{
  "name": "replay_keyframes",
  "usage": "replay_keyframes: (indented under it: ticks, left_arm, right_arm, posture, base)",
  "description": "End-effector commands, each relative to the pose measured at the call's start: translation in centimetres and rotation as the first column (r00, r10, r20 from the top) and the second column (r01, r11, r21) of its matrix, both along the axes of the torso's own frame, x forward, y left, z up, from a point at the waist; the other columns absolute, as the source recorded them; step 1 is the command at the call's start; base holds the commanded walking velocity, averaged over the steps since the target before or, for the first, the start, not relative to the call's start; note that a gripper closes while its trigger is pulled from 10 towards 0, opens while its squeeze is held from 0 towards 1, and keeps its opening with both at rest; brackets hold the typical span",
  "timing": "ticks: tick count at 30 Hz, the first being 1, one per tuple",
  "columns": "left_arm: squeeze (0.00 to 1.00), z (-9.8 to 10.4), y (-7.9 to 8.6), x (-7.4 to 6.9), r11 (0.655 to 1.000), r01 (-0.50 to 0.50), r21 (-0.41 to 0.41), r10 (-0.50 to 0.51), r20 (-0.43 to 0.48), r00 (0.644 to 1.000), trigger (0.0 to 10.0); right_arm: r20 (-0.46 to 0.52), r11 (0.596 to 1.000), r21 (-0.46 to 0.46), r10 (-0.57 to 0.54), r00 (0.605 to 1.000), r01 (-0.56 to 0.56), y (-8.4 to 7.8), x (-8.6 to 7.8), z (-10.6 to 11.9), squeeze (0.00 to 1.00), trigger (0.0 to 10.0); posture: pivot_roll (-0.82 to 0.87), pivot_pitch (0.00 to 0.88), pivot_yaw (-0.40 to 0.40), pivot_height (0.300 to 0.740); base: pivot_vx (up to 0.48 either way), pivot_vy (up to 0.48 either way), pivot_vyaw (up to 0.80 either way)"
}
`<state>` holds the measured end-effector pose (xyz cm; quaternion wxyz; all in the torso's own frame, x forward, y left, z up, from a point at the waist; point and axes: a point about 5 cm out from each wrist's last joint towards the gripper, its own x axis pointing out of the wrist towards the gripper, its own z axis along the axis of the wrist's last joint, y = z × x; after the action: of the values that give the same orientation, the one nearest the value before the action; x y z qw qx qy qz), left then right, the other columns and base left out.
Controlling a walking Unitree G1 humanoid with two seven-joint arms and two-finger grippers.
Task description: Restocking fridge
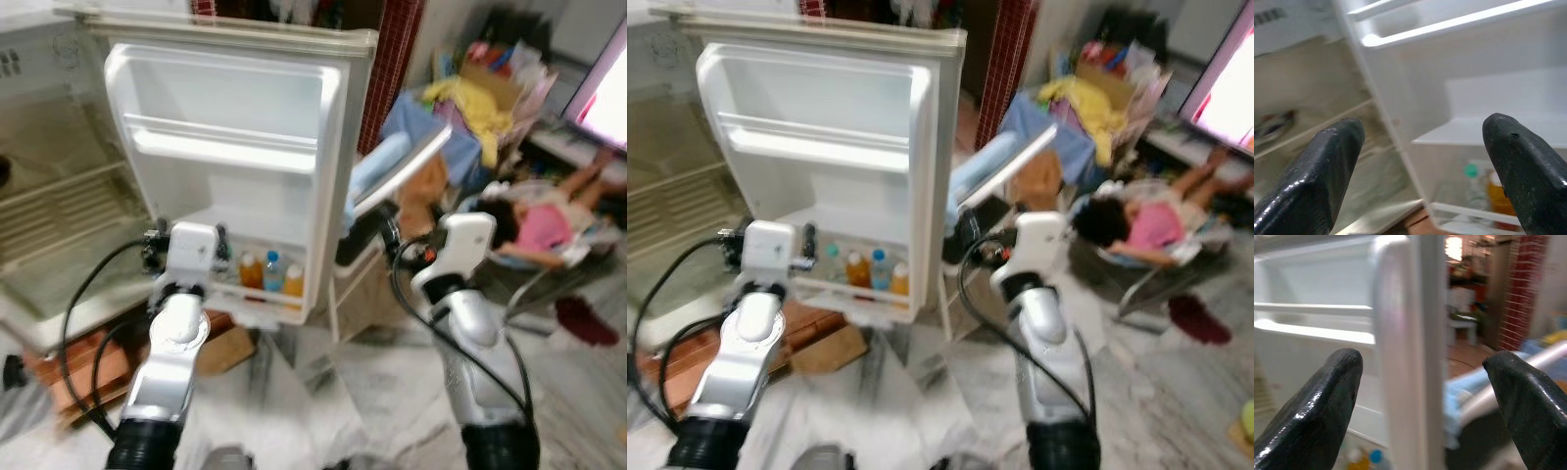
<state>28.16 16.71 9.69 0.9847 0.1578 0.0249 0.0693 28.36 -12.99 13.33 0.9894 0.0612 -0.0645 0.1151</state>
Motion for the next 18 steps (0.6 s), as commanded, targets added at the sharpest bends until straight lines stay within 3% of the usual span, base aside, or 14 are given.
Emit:
replay_keyframes:
  ticks: [1, 7, 18]
  left_arm:
    - [0.0, -0.17, -0.07, -0.05, 1.0, 0.011, -0.022, -0.012, -0.019, 1.0, 10.0]
    - [0.0, -0.11, -0.14, 0.13, 1.0, 0.012, -0.028, -0.012, -0.021, 1.0, 10.0]
    - [0.0, -0.19, -0.33, 0.11, 0.999, 0.02, -0.036, -0.021, -0.026, 0.999, 10.0]
  right_arm:
    - [0.023, 1.0, -0.004, -0.025, 0.999, 0.026, -0.35, 0.22, 0.49, 0.0, 10.0]
    - [0.029, 0.999, -0.002, -0.048, 0.998, 0.048, -0.59, 0.43, 0.57, 0.0, 10.0]
    - [0.04, 0.999, -0.009, -0.04, 0.998, 0.04, -0.56, 0.88, 0.79, 0.0, 10.0]
  posture:
    - [-0.01, 0.018, -0.029, 0.74]
    - [-0.01, 0.017, -0.027, 0.74]
    - [0.0, 0.019, -0.027, 0.74]
  base:
    - [0.0, 0.0, 0.76]
    - [0.0, 0.0, 0.76]
    - [0.0, -0.323, 0.75]
